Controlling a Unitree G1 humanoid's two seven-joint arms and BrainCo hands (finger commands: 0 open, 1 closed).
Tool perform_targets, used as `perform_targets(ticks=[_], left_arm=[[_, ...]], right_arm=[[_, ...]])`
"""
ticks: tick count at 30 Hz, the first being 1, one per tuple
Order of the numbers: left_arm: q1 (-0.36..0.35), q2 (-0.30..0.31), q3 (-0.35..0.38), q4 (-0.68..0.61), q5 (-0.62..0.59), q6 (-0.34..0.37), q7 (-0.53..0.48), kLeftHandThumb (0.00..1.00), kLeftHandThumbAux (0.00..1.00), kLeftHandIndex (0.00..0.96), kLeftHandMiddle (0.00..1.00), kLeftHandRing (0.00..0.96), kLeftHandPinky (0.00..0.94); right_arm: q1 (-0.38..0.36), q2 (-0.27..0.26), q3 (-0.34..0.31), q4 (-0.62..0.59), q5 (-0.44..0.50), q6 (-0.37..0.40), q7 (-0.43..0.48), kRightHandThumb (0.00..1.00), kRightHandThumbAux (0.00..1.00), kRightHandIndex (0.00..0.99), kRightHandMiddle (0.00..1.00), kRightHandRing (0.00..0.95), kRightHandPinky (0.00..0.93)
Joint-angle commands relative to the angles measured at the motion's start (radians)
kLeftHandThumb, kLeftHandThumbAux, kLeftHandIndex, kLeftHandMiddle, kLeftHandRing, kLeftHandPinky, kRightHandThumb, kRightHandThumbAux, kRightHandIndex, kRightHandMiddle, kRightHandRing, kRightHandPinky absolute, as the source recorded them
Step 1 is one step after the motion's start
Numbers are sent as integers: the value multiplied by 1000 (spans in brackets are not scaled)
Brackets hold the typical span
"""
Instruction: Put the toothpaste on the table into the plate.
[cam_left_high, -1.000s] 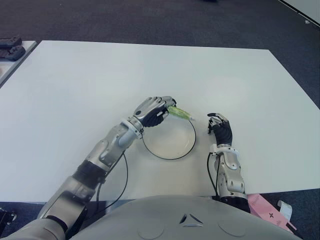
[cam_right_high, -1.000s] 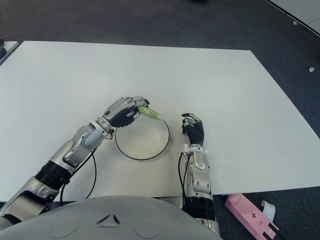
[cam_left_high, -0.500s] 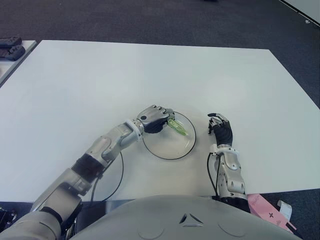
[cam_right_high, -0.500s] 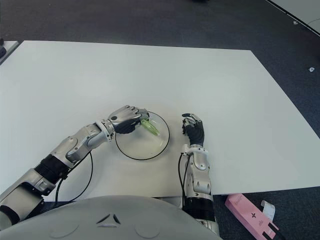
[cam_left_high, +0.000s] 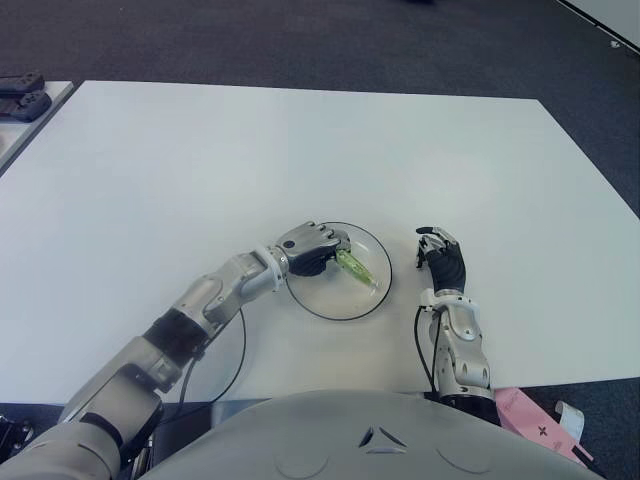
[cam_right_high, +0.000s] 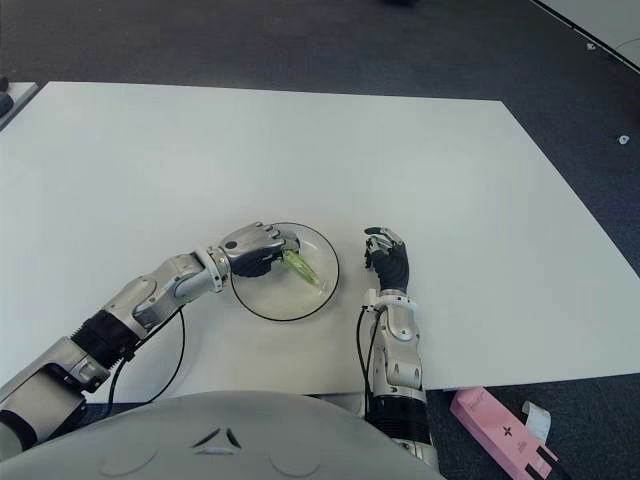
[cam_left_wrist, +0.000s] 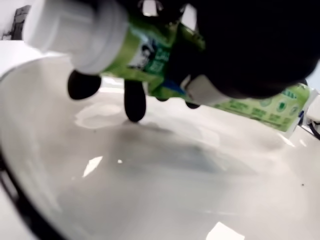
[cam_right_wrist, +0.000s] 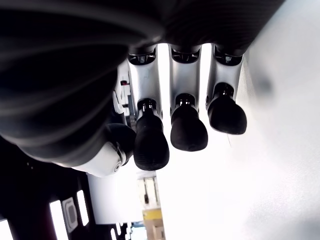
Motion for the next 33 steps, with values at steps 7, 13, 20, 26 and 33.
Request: perform_targets(ticks=[7,13,20,26,33], left_arm=[[42,41,42,-114,-50,49,-116,576,277,124,252,278,303],[75,63,77,-103,-73,15,-80,357,225,13,28,30,34],[101,40,110,-109,-105,28,-65,220,281,0,2,2,2],[117,37,144,-129,-124,16,-44,157,309,0,0,0,0],[128,15,171,-118,-156,-15,5,129,323,0,0,0,0]], right_arm=[[29,6,-3,43,4,27,-2,701,726,438,788,780,783],[28,7,-2,41,7,35,0,701,726,438,788,781,780],[25,5,0,38,5,45,-2,701,726,438,785,778,775],[23,4,2,33,3,60,-8,701,727,437,783,776,775],[20,6,-1,33,12,71,-6,701,727,437,784,776,773]])
